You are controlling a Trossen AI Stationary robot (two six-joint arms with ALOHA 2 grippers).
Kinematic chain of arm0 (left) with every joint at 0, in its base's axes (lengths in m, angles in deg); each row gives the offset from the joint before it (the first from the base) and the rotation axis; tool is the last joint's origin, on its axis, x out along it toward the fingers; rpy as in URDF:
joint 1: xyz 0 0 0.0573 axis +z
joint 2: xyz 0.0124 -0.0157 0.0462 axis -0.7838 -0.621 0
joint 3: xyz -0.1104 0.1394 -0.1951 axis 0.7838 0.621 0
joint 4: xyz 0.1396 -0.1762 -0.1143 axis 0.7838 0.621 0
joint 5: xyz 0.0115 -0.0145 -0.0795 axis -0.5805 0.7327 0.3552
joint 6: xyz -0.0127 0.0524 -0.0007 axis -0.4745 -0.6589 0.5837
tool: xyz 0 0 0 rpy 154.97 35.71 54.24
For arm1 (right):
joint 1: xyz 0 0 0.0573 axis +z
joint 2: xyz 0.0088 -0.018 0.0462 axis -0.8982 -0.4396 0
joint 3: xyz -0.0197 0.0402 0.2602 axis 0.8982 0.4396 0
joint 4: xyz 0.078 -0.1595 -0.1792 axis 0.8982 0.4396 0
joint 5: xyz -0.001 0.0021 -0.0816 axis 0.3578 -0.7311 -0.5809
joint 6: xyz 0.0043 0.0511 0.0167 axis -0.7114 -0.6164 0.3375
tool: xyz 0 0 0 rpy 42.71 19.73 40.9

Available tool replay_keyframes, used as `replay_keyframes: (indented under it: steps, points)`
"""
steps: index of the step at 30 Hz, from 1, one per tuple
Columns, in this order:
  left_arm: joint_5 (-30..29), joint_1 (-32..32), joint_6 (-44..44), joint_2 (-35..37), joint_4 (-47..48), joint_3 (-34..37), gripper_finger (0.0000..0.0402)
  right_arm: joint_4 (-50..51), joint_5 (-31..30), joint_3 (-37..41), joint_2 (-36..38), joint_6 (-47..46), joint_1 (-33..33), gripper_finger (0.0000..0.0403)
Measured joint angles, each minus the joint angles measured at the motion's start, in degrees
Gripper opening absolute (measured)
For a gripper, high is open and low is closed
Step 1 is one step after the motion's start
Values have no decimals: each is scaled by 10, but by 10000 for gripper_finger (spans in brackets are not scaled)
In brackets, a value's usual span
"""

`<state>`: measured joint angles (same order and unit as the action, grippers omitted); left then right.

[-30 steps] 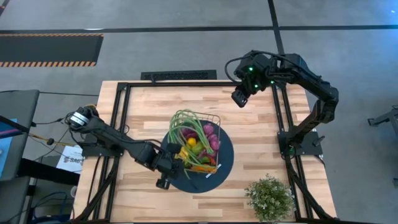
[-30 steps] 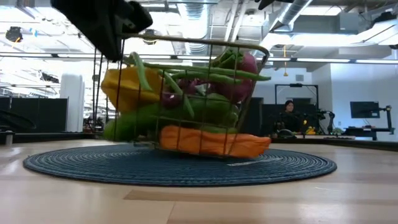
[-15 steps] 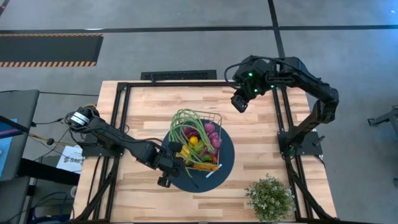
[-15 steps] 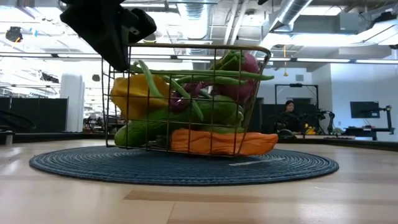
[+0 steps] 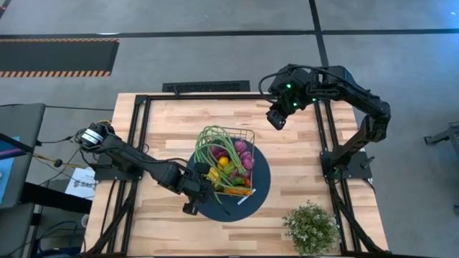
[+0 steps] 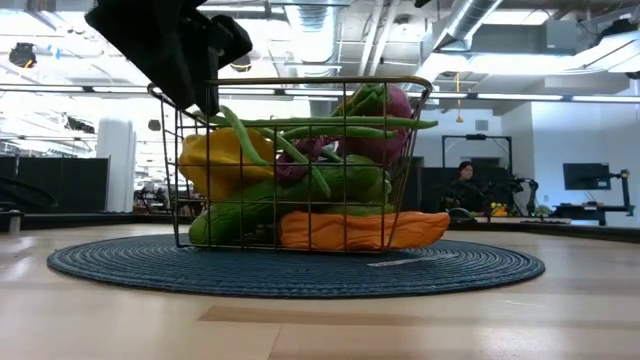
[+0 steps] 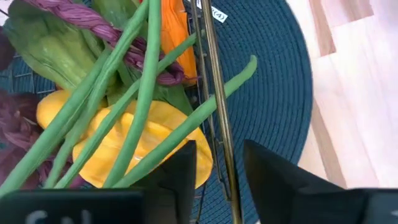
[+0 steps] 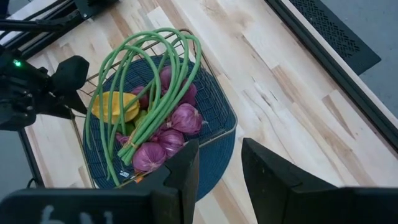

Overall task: Build produce basket
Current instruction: Move the basket to the center

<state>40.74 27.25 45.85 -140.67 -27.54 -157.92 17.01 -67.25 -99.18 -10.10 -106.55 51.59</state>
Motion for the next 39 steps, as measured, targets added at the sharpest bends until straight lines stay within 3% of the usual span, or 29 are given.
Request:
replay_keyframes:
  steps: [5, 9, 14, 18, 23, 26, 32, 35, 39]
  points:
    - [14, 0, 9, 6, 20, -1, 159, 0, 0, 0, 0, 6, 0, 140]
    - [-8, 1, 12, 34, 30, -1, 180, 0, 0, 0, 0, 6, 0, 140]
    - [-97, 2, 56, 96, 53, -1, 190, 6, 0, 0, 0, 6, 0, 140]
    - [-180, 3, 145, 143, 141, 9, 190, 35, 0, 0, 2, -17, 10, 140]
    - [-200, 3, 273, 173, 261, 26, 190, 63, -9, 0, -4, -69, 77, 135]
    - [-208, 3, 310, 185, 281, 36, 190, 62, -60, 13, -11, -101, 139, 111]
    - [-226, 3, 314, 203, 286, 50, 190, 45, -102, 131, -19, -203, 240, 12]
    - [-239, 3, 313, 205, 292, 50, 190, -19, -86, 229, -17, -274, 276, 14]
    - [-250, 3, 304, 209, 291, 50, 190, -186, -27, 361, -19, -329, 316, 5]
